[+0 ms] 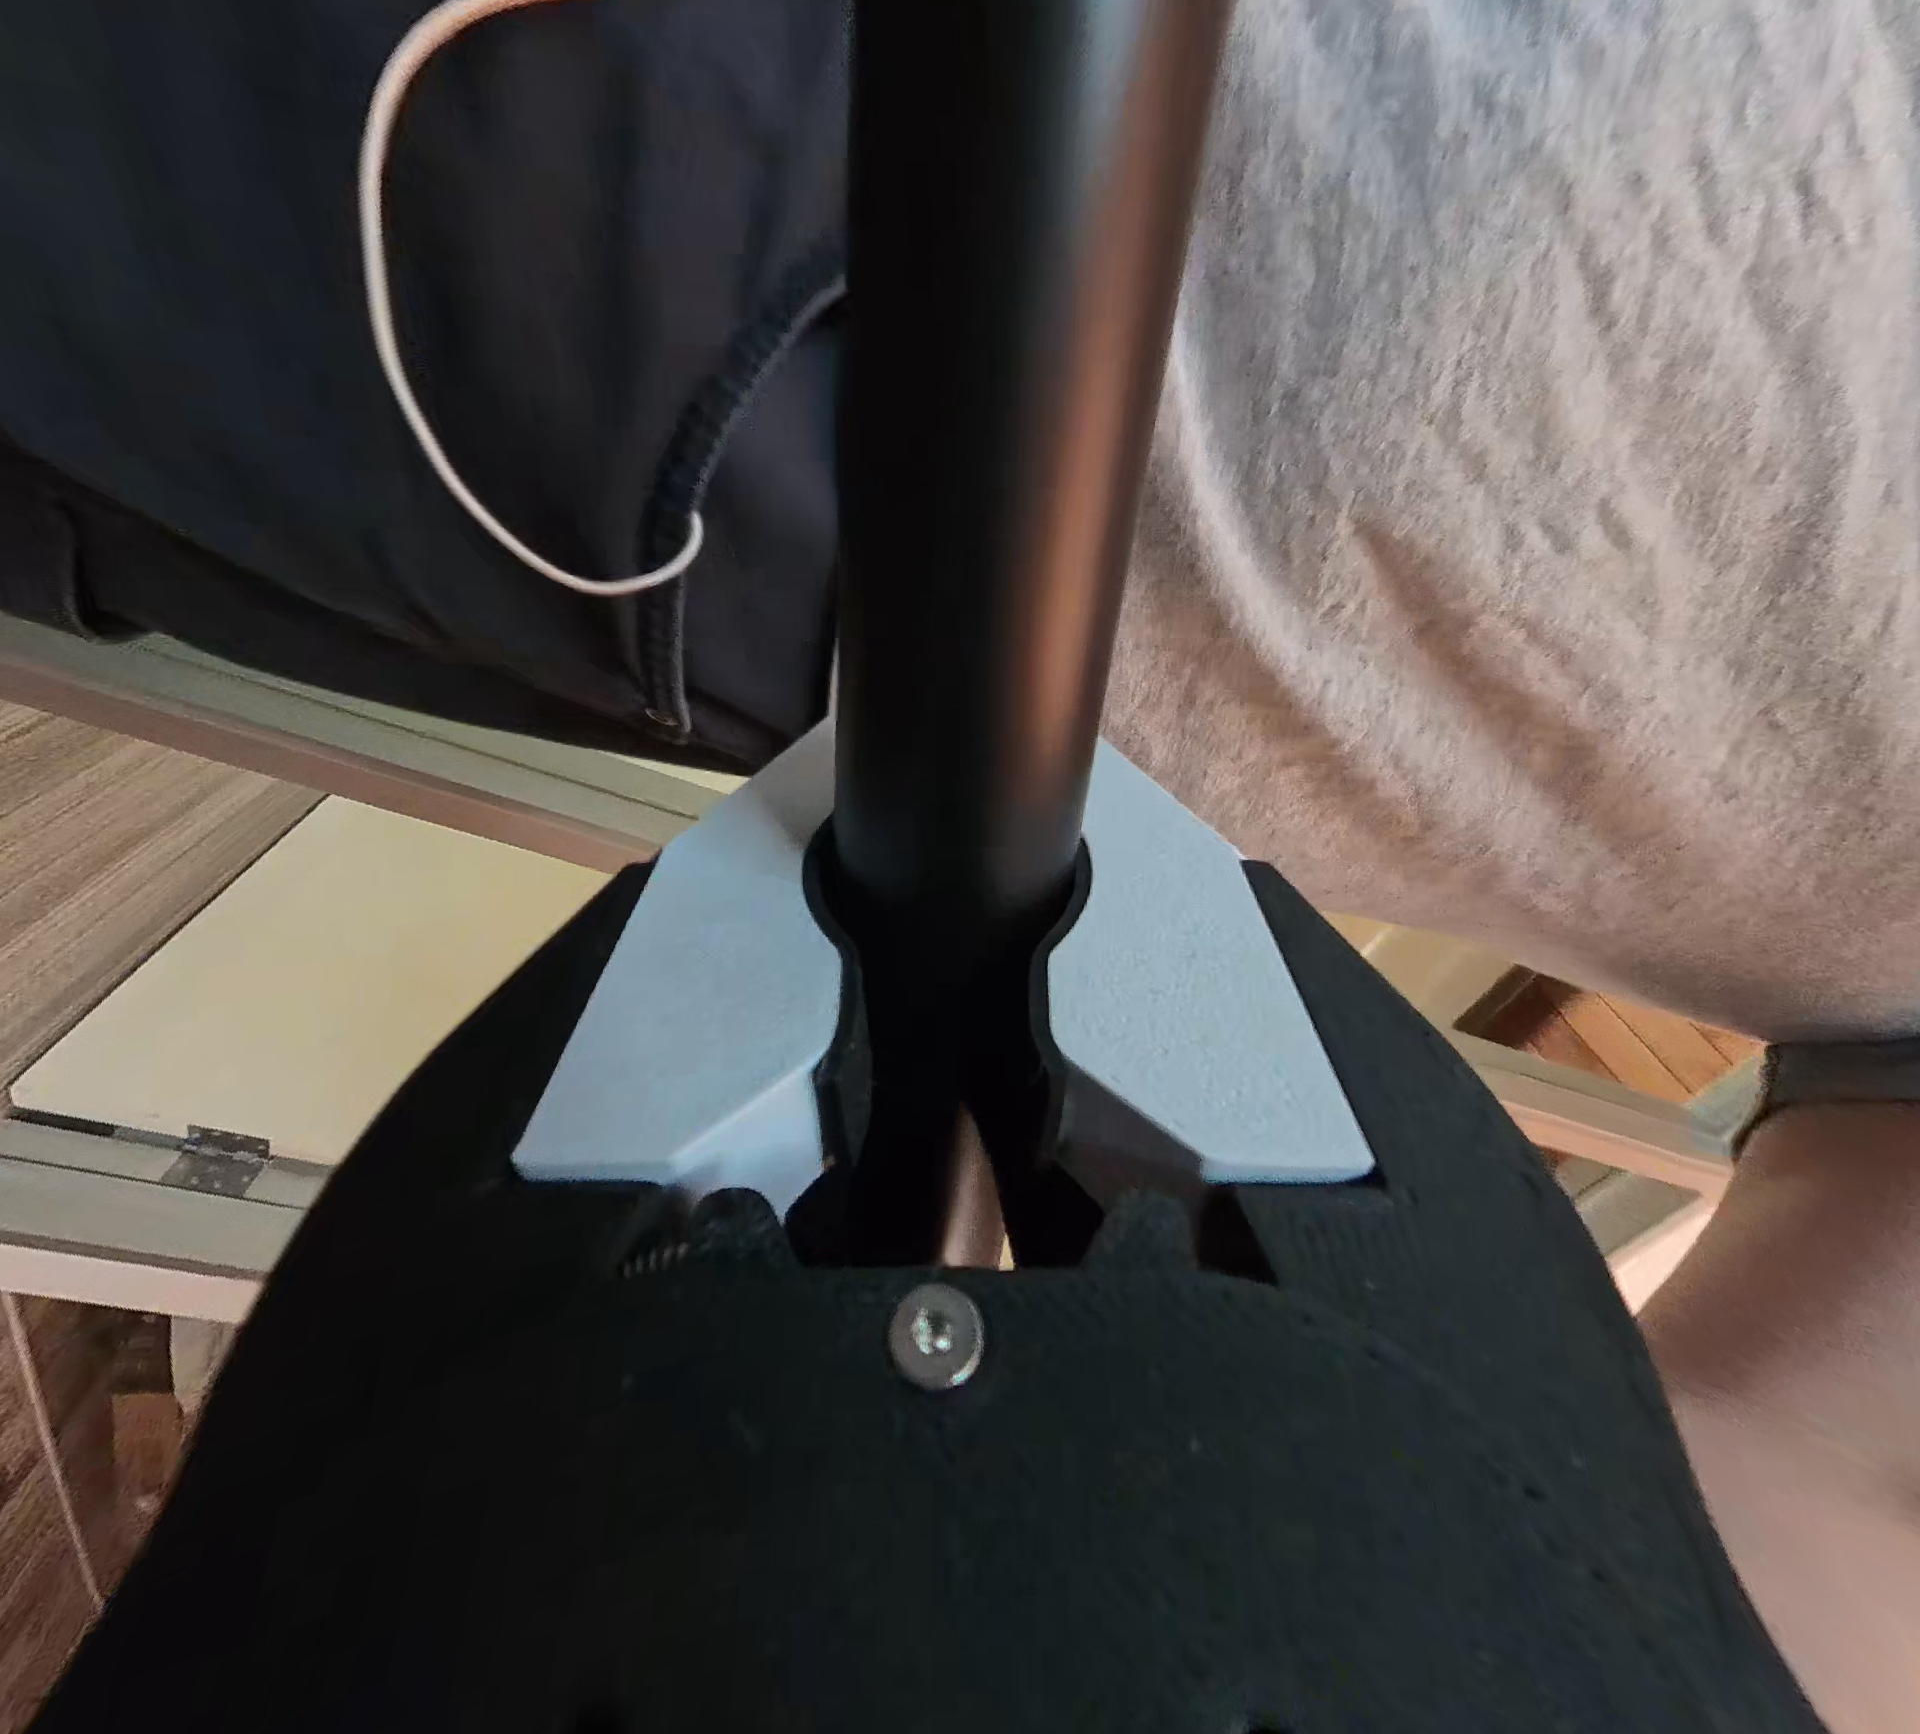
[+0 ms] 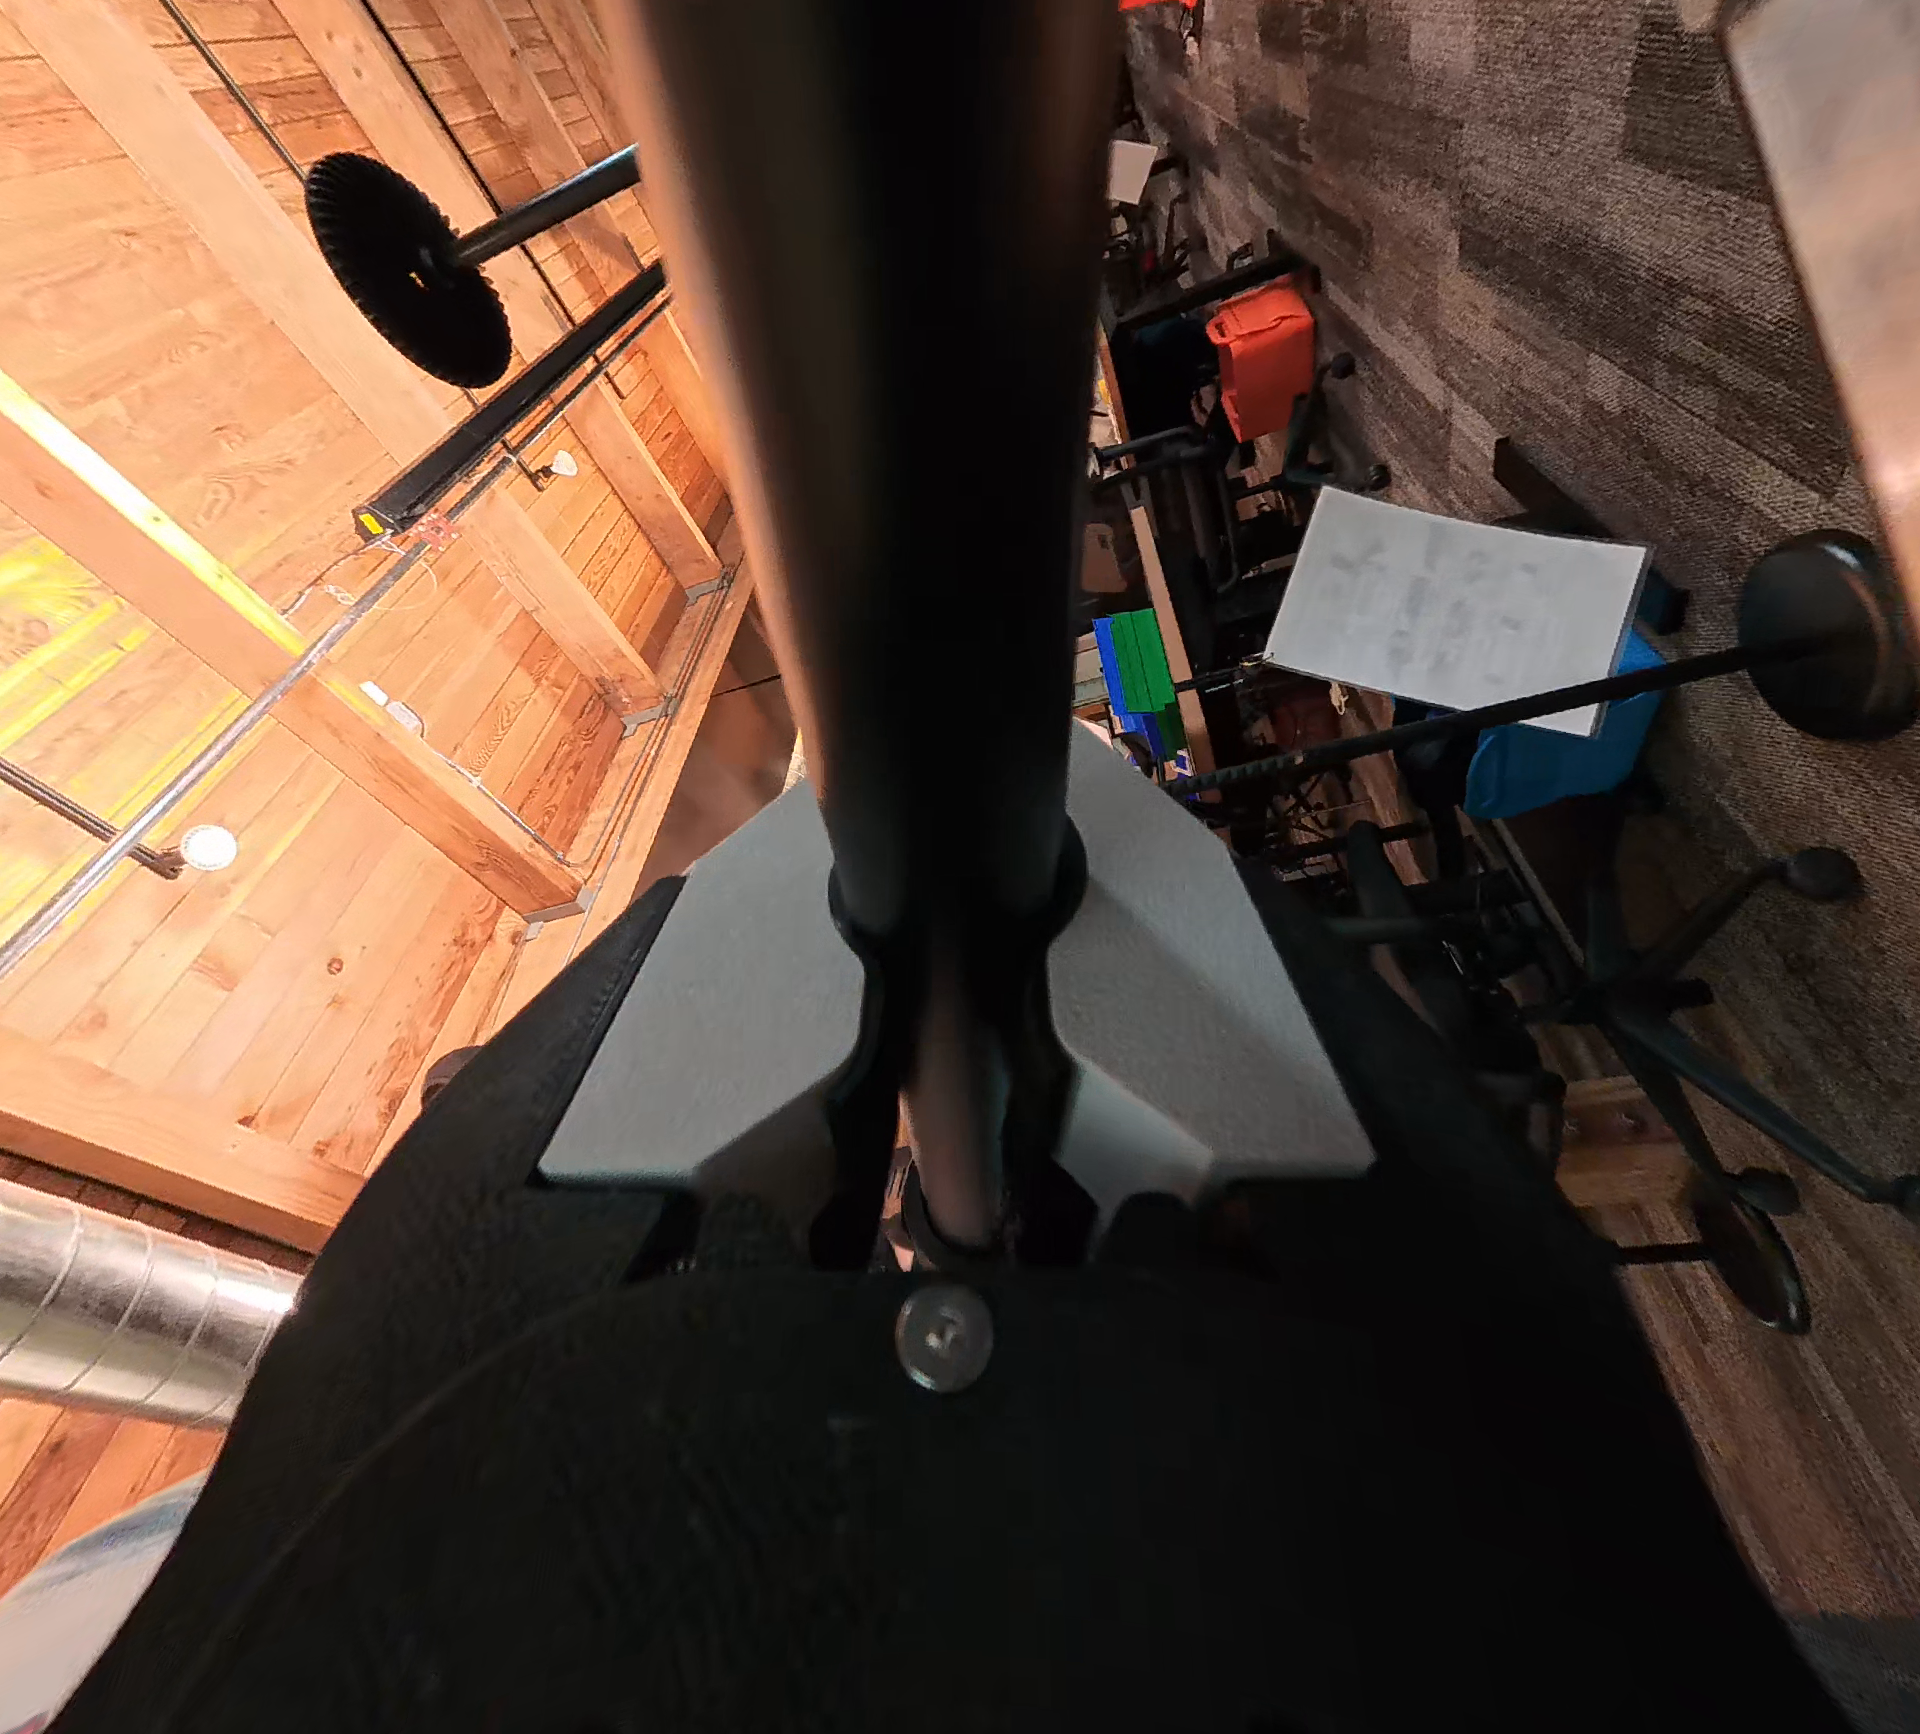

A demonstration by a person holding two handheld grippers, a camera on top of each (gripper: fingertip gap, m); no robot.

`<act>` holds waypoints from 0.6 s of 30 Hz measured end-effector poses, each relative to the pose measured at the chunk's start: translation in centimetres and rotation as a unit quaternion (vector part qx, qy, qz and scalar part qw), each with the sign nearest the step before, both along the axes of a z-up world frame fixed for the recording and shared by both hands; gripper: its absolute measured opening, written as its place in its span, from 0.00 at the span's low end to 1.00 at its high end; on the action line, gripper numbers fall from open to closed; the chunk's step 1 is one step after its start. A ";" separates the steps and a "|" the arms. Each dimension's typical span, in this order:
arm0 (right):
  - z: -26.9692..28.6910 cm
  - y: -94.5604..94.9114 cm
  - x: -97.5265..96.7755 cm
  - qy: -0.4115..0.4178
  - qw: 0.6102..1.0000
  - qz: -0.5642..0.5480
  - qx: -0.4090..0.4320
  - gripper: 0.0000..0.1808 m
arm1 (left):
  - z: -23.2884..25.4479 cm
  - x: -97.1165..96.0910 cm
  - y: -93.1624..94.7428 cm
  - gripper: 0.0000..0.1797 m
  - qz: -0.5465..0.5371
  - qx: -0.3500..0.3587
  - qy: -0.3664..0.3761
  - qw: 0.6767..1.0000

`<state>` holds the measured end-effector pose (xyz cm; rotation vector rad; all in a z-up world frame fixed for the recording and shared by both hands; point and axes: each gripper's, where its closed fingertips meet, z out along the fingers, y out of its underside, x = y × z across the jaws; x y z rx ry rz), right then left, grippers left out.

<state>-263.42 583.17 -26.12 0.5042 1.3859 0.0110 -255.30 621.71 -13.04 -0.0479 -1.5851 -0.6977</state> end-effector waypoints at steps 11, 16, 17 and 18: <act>-1.0 -1.3 -1.9 0.003 0.998 -0.056 0.012 0.09 | -0.2 2.0 -2.6 0.13 -0.045 -0.006 -0.011 0.999; -1.7 -1.9 -4.7 0.012 0.997 -0.080 0.020 0.12 | -0.7 2.1 -4.7 0.13 -0.072 -0.006 -0.012 0.997; -1.9 -2.5 -5.3 0.018 0.996 -0.084 0.021 0.09 | -0.8 1.9 -5.3 0.13 -0.074 -0.009 -0.012 0.997; -2.0 -2.9 -6.0 0.023 0.996 -0.088 0.022 0.09 | -1.0 1.6 -5.9 0.13 -0.075 -0.010 -0.012 0.997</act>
